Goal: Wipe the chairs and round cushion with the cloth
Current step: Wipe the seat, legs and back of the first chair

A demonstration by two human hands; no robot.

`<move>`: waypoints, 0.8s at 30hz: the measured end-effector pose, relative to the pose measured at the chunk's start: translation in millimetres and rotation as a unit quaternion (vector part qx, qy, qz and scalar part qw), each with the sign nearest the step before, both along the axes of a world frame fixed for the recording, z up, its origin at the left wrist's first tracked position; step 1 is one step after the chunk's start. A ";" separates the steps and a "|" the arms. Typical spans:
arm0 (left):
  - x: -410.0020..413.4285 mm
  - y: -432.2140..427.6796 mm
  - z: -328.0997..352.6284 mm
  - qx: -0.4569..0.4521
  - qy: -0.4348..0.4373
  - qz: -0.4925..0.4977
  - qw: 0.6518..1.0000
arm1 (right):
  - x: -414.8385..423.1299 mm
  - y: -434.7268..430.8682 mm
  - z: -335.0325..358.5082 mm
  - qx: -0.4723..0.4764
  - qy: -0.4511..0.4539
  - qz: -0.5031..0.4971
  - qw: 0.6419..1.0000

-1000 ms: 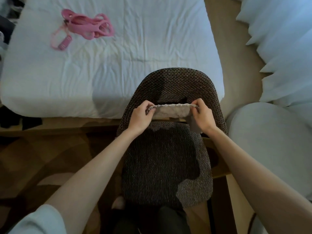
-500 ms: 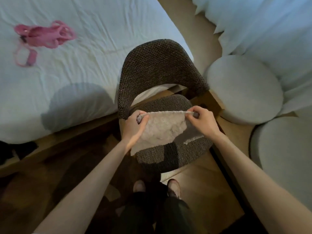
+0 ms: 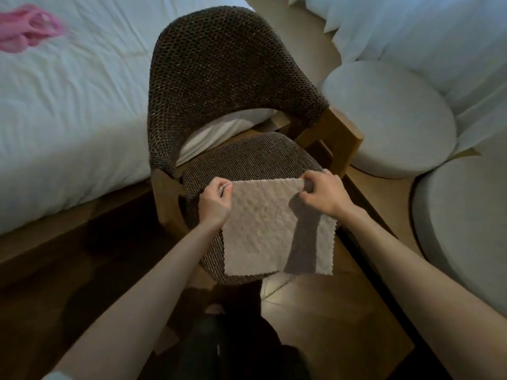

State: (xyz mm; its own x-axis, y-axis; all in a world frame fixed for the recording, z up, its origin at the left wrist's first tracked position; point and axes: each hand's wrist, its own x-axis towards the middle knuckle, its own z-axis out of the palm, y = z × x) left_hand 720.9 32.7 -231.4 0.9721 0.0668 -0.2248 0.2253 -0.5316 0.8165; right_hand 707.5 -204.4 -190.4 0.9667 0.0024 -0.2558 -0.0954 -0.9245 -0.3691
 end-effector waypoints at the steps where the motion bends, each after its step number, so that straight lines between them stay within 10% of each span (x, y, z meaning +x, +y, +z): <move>1: 12.1 -6.3 -15.9 -0.006 -0.004 0.027 1.000 | 9.7 -2.4 -14.7 -0.009 -0.036 0.005 0.999; 13: 121.0 -32.1 -165.0 -0.058 -0.170 0.133 0.975 | 109.1 -6.1 -177.8 -0.060 -0.278 -0.004 0.959; 24: 84.1 -14.3 -154.3 -0.107 -0.362 0.046 0.925 | 69.5 -20.8 -174.9 0.081 -0.421 0.042 0.902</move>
State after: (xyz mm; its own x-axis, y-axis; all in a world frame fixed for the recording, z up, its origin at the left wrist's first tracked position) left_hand 805.0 18.4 -385.7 0.8652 0.1869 0.4652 -0.3854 -0.3454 0.8556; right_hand 777.0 -225.2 -365.3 0.8130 0.0551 0.5796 0.3492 -0.8428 -0.4096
